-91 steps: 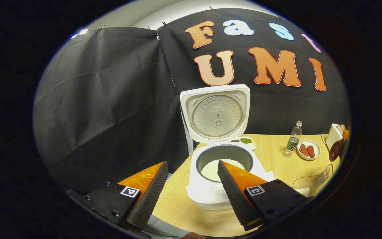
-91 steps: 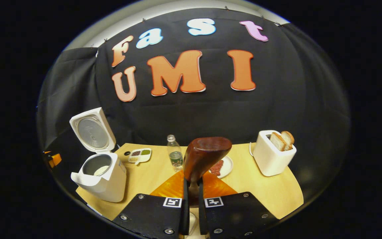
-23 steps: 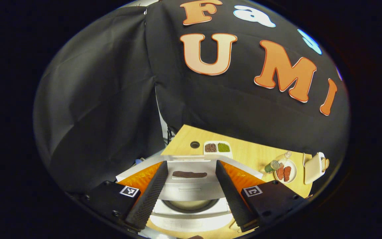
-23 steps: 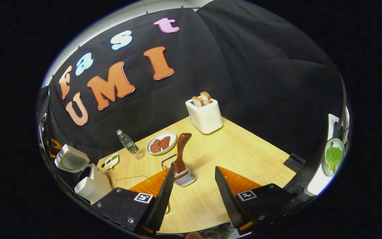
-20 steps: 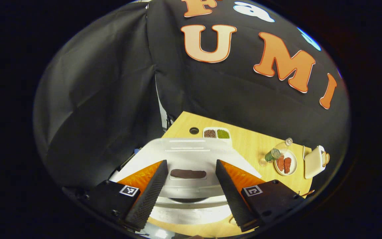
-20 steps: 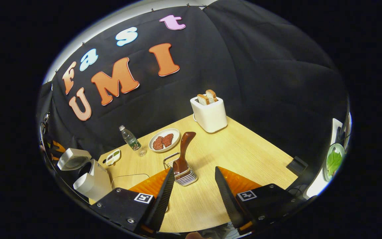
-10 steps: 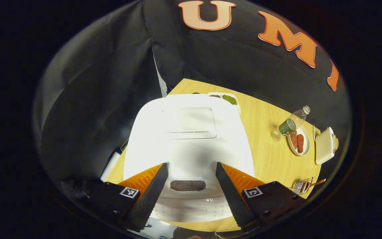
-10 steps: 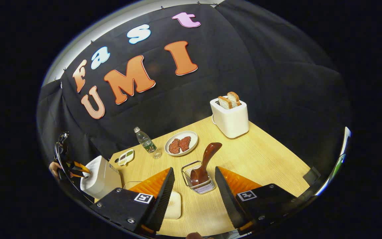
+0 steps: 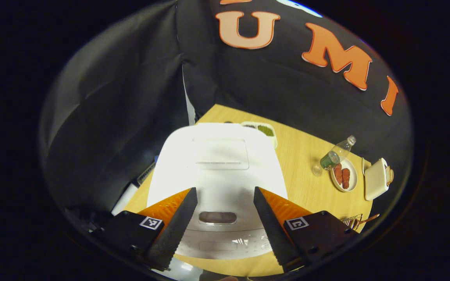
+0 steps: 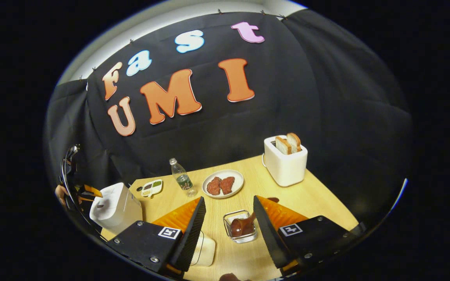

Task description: Close the left gripper, press the button to open the rice cooker; take a wooden spoon from the chopstick holder with the right hand, scoop a spoonful of rice and pour it into the rice cooker, then put the wooden spoon back into the chopstick holder.

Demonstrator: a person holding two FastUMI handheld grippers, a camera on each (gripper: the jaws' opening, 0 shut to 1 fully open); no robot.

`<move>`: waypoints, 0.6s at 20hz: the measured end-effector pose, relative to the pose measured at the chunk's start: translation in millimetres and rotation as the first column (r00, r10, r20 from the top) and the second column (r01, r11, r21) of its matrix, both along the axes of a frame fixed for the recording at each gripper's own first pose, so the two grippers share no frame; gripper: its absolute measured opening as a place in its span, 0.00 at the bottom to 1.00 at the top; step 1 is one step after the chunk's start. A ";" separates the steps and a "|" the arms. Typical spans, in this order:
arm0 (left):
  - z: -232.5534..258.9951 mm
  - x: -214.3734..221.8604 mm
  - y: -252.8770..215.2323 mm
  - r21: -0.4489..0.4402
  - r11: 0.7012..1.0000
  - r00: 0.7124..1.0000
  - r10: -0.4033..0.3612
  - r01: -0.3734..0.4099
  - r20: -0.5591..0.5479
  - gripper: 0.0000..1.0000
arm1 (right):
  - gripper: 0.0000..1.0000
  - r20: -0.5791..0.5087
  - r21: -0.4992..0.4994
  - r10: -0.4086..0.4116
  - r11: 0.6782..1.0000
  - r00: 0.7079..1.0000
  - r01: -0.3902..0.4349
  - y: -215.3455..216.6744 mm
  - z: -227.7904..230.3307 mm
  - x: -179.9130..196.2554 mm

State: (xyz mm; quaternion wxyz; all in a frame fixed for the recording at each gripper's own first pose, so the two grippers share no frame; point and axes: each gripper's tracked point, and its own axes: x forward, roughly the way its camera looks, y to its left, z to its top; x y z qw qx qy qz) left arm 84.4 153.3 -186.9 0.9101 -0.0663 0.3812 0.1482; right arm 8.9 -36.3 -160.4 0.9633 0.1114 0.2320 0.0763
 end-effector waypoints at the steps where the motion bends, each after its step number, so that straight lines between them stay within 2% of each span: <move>1: 26.6 2.9 -0.2 0.032 0.999 0.997 -0.021 0.019 0.077 0.99 | 0.77 0.031 -0.014 0.013 1.000 0.999 -0.012 4.3 13.7 5.0; 4: 104.8 9.8 -14.5 0.100 0.993 0.953 -0.092 0.066 0.288 1.00 | 0.77 0.136 -0.064 0.044 0.997 0.990 -0.036 18.0 57.5 20.2; 6: 150.7 7.1 -29.0 0.160 0.981 0.897 -0.166 0.109 0.410 0.98 | 0.77 0.206 -0.093 0.078 0.994 0.975 -0.060 32.0 84.6 26.3; 9: 189.4 -7.1 -42.9 0.257 0.958 0.816 -0.251 0.131 0.521 0.98 | 0.77 0.294 -0.129 0.136 0.986 0.946 -0.102 55.5 117.3 29.3; 12: 213.2 -21.3 -57.7 0.269 0.951 0.751 -0.286 0.150 0.594 0.98 | 0.81 0.380 -0.187 0.153 0.979 0.912 -0.086 66.8 144.0 28.1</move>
